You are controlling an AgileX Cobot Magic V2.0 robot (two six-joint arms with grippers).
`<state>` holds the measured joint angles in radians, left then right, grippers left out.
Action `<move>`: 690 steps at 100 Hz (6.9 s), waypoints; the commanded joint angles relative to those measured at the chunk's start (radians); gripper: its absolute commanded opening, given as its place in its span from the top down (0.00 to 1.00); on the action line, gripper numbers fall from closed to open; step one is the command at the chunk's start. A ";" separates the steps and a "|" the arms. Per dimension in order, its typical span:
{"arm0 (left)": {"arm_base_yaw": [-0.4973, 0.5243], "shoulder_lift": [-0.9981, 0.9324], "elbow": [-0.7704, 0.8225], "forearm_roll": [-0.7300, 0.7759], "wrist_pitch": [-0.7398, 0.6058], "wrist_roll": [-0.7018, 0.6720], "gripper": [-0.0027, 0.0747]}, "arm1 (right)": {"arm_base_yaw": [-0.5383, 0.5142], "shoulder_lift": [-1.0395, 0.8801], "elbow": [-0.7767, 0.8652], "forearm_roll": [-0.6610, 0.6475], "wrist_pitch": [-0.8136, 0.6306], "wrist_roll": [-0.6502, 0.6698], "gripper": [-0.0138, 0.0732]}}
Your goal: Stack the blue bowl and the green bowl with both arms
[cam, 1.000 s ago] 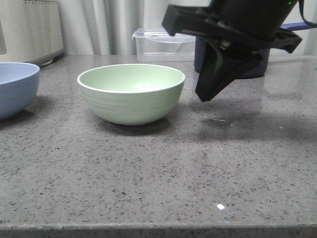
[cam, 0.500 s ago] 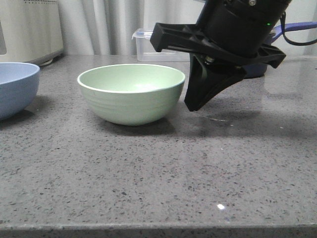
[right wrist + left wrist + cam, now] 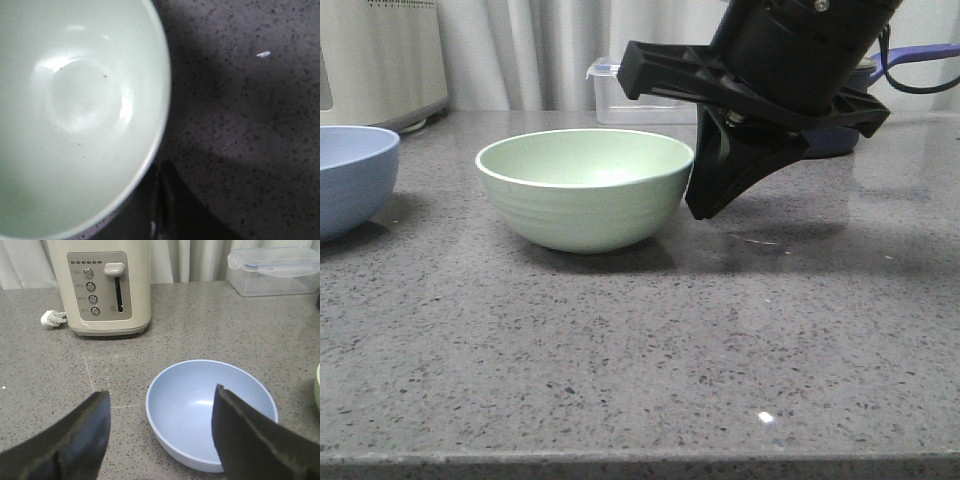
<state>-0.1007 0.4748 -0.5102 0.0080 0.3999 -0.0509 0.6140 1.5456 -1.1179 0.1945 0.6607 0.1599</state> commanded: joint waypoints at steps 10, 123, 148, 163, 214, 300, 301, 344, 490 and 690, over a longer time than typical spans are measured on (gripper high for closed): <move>0.002 0.057 -0.076 -0.028 -0.019 -0.013 0.40 | 0.005 -0.032 -0.023 0.012 -0.042 -0.005 0.92; 0.063 0.862 -0.556 -0.046 0.465 -0.105 0.44 | 0.005 -0.032 -0.023 0.012 -0.038 -0.005 0.92; 0.063 0.868 -0.556 -0.048 0.465 -0.105 0.72 | 0.005 -0.032 -0.023 0.012 -0.038 -0.005 0.92; 0.063 0.868 -0.556 -0.048 0.465 -0.105 0.99 | 0.005 -0.032 -0.023 0.012 -0.038 -0.005 0.92; 0.063 0.868 -0.681 -0.241 0.564 0.074 0.99 | 0.005 -0.032 -0.023 0.012 -0.039 -0.005 0.92; -0.310 1.094 -1.050 -0.281 0.687 0.123 0.99 | 0.005 -0.032 -0.023 0.012 -0.039 -0.005 0.92; -0.314 1.094 -1.050 -0.281 0.685 0.123 0.99 | 0.005 -0.032 -0.023 0.012 -0.039 -0.005 0.92; -0.327 1.097 -1.050 -0.299 0.651 0.123 0.99 | 0.005 -0.032 -0.023 0.012 -0.039 -0.005 0.92; -0.146 0.737 -0.795 -0.133 0.528 0.061 0.93 | -0.161 -0.216 0.107 -0.025 -0.015 -0.003 0.92; 0.005 -0.088 0.074 -0.020 -0.078 0.074 0.99 | -0.270 -1.196 0.715 -0.137 -0.344 -0.005 0.92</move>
<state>-0.0968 0.3820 -0.4101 -0.0114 0.4047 0.0270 0.3492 0.3451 -0.3770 0.0672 0.3945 0.1599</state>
